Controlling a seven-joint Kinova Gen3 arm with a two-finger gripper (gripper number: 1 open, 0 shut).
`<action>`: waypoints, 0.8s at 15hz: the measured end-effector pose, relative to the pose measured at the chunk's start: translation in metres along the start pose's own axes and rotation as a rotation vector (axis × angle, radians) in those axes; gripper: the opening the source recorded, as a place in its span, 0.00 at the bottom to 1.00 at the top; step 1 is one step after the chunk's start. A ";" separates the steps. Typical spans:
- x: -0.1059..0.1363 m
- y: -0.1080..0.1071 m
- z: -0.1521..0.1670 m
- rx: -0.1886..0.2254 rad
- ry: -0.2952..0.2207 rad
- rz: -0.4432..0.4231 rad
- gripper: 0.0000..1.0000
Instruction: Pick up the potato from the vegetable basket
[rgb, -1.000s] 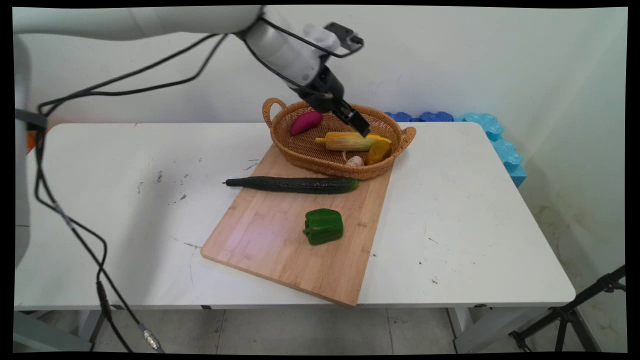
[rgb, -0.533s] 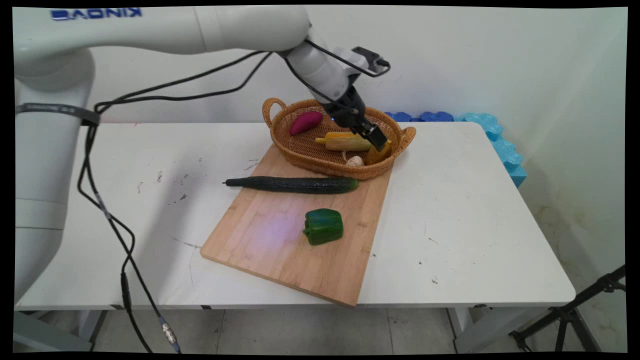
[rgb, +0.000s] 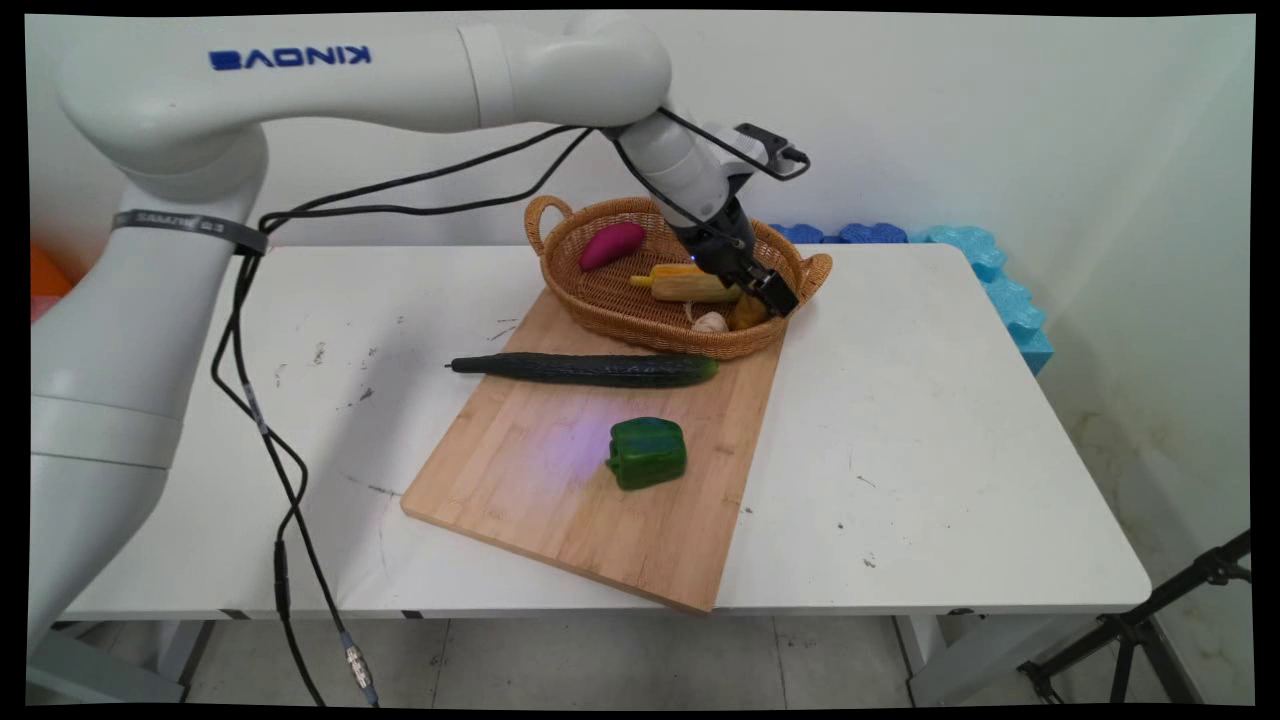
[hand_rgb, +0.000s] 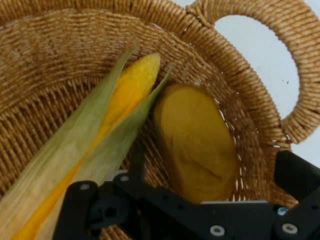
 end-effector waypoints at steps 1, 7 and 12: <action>0.001 0.000 0.003 0.002 -0.003 0.000 1.00; 0.008 -0.004 0.017 0.014 -0.016 0.001 1.00; 0.012 -0.009 0.023 0.021 -0.024 -0.006 1.00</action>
